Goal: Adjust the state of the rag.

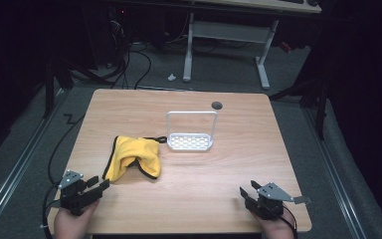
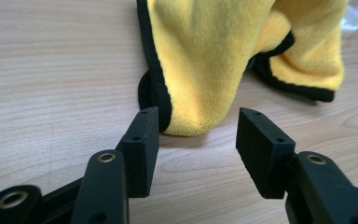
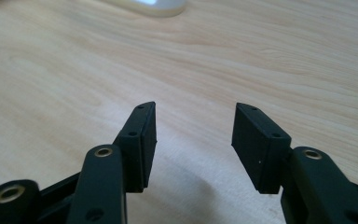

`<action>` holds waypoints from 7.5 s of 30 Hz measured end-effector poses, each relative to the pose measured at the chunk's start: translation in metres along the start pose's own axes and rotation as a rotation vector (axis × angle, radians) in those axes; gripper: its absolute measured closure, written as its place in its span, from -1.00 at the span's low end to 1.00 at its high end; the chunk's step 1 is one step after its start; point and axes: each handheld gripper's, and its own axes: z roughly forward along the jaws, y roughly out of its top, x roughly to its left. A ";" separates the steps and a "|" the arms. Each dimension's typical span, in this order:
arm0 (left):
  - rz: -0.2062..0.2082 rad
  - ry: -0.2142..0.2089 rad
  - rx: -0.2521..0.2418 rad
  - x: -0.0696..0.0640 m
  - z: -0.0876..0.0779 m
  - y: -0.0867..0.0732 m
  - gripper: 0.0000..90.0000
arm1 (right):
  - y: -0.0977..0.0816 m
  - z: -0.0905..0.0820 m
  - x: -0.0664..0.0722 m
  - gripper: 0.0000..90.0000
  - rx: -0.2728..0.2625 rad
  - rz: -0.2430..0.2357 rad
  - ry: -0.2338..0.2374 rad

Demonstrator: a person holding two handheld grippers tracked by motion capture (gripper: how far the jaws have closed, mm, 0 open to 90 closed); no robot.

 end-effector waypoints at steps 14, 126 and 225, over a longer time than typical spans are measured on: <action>-0.006 -0.021 -0.002 0.002 0.003 0.000 0.06 | 0.001 0.008 0.005 0.14 0.014 -0.011 -0.011; 0.220 -0.346 0.041 -0.142 0.001 -0.037 0.40 | 0.026 0.009 0.120 0.14 -0.008 -0.222 0.236; 0.148 0.019 0.003 -0.056 0.000 0.008 0.38 | 0.035 0.011 0.061 0.45 -0.003 0.023 0.127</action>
